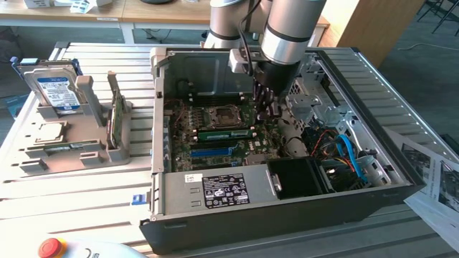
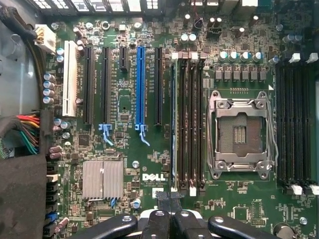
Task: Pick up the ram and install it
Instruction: 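Press down the ram until it locks into place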
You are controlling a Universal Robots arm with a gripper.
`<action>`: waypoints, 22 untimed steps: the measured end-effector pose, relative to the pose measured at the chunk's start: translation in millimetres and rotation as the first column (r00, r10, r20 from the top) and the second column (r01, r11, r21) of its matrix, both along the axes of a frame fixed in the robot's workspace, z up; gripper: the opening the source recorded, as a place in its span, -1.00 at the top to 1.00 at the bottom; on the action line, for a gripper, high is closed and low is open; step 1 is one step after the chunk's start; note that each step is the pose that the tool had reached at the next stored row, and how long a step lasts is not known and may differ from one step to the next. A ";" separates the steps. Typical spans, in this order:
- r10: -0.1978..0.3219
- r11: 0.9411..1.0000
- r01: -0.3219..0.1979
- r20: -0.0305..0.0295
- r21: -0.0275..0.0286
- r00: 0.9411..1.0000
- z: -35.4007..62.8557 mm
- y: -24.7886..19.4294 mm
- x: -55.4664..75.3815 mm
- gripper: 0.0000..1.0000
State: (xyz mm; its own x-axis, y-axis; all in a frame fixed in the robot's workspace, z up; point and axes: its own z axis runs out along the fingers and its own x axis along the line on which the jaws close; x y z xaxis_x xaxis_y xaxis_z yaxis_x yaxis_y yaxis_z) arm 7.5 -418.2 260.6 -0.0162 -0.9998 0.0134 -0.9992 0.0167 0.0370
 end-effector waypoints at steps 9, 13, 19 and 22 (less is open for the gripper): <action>0.000 1.000 0.000 0.000 0.000 1.000 -5.3 0.0 0.0 0.79; 0.000 1.000 0.000 0.000 0.000 1.000 -8.9 0.0 0.0 0.79; 0.000 1.000 0.000 0.000 0.000 1.000 -14.3 0.0 0.0 0.79; 0.000 1.000 0.000 0.000 0.000 1.000 -16.2 0.0 0.0 0.79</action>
